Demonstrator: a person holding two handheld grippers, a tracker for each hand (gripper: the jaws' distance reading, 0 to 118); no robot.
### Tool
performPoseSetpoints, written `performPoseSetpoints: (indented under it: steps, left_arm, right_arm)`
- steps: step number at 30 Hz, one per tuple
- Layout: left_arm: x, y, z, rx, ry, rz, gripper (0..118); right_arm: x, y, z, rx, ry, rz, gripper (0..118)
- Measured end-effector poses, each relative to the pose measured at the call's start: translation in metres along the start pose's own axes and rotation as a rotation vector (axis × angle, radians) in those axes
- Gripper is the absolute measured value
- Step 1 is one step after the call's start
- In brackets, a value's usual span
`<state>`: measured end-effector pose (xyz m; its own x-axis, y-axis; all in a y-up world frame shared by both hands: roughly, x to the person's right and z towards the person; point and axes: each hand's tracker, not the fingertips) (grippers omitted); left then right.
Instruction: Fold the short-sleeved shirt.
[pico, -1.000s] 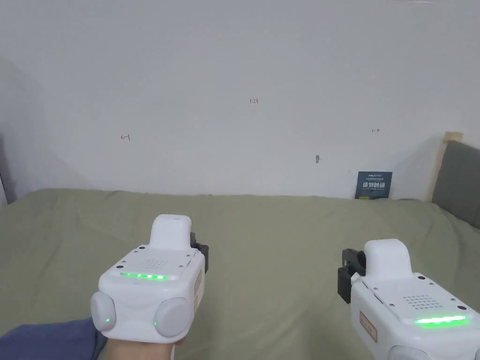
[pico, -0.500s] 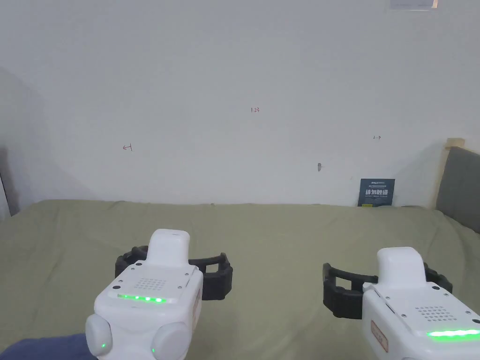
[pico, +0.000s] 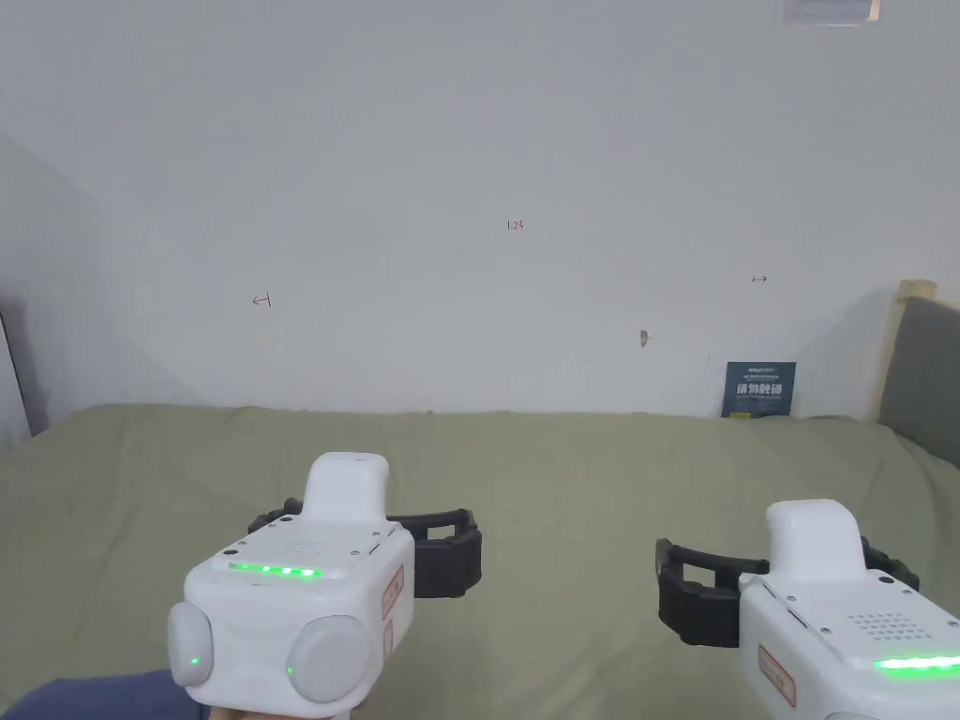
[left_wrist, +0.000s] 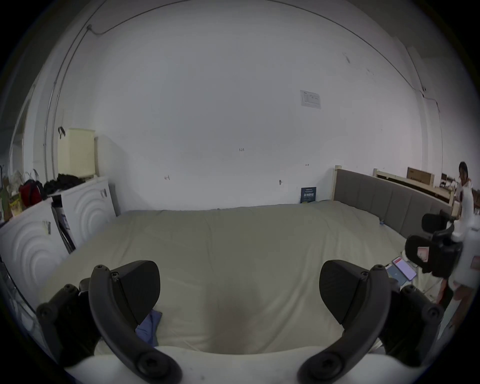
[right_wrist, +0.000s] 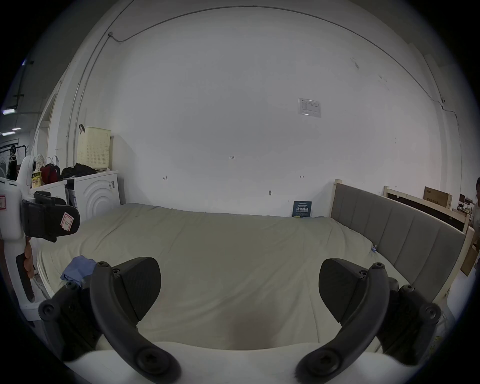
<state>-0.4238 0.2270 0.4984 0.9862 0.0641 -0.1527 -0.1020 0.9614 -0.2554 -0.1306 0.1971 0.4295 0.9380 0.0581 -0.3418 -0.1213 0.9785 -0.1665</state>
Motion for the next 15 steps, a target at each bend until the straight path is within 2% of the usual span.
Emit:
performPoseSetpoints:
  steps: [3,5,15]
  left_arm:
    - [0.0,0.004,-0.002,-0.049,0.057,-0.003,118]
    - [0.007,0.006,-0.004,-0.065,0.122,-0.067,118]
    - [0.017,0.006,-0.003,-0.008,0.205,-0.125,118]
  right_arm:
    - [0.0,0.001,0.001,-0.002,0.002,0.005,118]
    - [-0.001,0.002,0.001,-0.006,0.002,0.012,118]
    - [0.0,0.006,0.004,-0.003,0.002,0.03,118]
